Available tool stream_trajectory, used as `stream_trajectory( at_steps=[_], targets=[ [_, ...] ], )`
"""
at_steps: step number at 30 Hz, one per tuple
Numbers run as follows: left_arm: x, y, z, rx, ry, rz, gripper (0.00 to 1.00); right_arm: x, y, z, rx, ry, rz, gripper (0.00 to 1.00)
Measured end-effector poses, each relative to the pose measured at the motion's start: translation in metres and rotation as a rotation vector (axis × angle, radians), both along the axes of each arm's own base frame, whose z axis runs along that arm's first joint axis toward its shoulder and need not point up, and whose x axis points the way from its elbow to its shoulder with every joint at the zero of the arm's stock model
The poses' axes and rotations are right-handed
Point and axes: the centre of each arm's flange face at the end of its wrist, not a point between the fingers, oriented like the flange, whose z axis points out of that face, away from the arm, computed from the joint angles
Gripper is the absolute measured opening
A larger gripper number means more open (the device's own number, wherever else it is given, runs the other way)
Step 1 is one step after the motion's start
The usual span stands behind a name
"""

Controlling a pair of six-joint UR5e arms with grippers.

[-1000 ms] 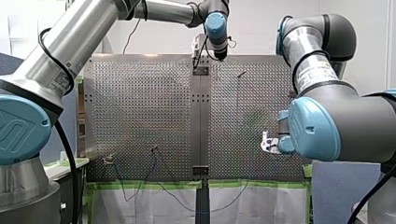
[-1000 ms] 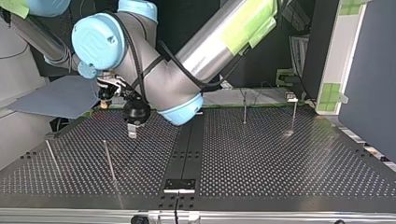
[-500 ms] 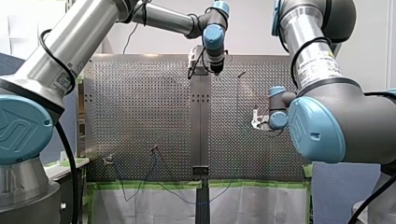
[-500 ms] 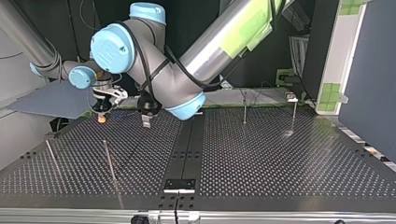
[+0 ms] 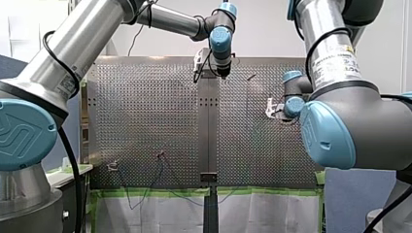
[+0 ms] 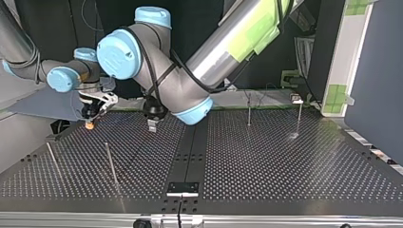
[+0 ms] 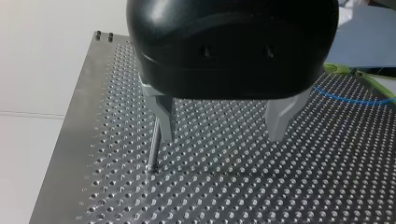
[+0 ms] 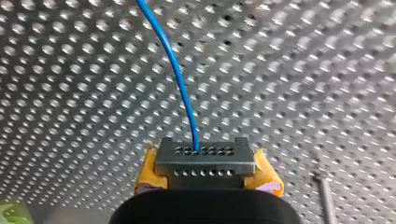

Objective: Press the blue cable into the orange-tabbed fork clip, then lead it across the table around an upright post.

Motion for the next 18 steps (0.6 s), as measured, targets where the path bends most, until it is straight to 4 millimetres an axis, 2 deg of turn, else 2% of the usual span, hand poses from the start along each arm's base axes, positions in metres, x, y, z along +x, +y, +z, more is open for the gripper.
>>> stream_trajectory(
  at_steps=[18],
  targets=[
    [0.0,0.0,0.0,0.002,0.0,0.0,0.94,-0.014,0.019,0.104,-0.112,-0.039,0.034,0.0]
  ],
)
